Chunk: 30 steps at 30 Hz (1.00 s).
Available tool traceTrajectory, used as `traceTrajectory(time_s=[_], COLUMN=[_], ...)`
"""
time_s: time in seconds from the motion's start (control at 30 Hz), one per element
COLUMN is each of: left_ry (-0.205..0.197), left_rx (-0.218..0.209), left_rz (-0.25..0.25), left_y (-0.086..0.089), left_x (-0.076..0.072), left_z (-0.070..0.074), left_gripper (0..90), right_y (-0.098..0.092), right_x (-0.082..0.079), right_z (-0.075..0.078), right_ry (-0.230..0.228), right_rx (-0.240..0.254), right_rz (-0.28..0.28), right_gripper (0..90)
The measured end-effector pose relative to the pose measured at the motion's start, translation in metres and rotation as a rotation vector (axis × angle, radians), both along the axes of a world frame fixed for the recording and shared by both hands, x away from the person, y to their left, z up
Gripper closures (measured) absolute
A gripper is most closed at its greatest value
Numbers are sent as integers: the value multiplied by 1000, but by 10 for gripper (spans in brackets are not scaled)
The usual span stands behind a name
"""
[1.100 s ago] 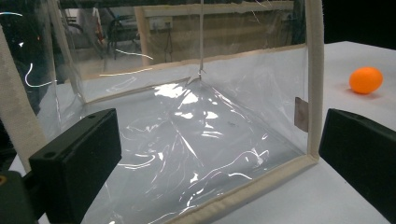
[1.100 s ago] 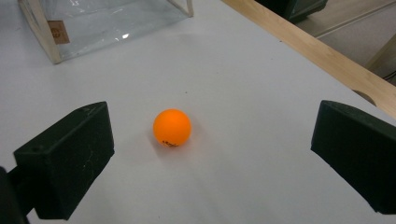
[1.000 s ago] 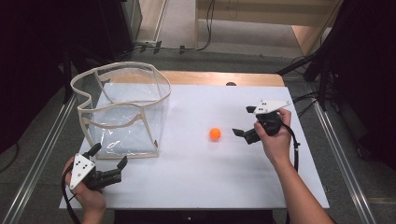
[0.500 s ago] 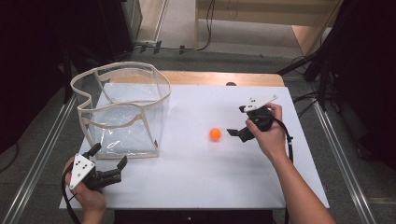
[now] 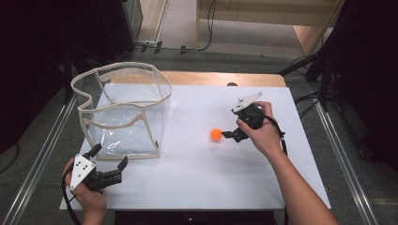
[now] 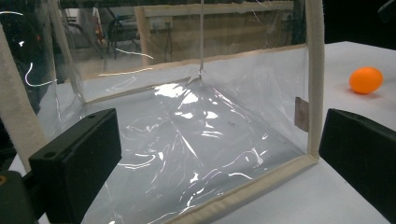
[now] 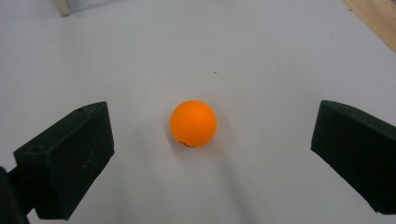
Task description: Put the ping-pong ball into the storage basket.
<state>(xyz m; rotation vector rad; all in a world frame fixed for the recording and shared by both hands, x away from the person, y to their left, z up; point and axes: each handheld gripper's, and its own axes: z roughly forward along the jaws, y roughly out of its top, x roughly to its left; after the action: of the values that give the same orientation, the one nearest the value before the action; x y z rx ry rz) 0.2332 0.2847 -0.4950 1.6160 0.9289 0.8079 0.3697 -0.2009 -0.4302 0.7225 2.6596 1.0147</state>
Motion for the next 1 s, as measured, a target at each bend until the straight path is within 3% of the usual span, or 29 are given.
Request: traceTrajectory(time_s=[0.63, 0.83, 1.0], left_ry=[0, 0, 0], left_rx=[-4, -5, -4], left_rz=[-3, -4, -4], left_y=[0, 0, 0], left_x=[0, 0, 0], left_z=[0, 0, 0], left_gripper=[0, 0, 0], right_y=[26, 34, 41], right_x=[18, 24, 28], right_z=[-5, -8, -12], right_ry=[81, 141, 164], right_rx=[-94, -142, -186], right_rz=[84, 97, 114], right_gripper=[0, 0, 0])
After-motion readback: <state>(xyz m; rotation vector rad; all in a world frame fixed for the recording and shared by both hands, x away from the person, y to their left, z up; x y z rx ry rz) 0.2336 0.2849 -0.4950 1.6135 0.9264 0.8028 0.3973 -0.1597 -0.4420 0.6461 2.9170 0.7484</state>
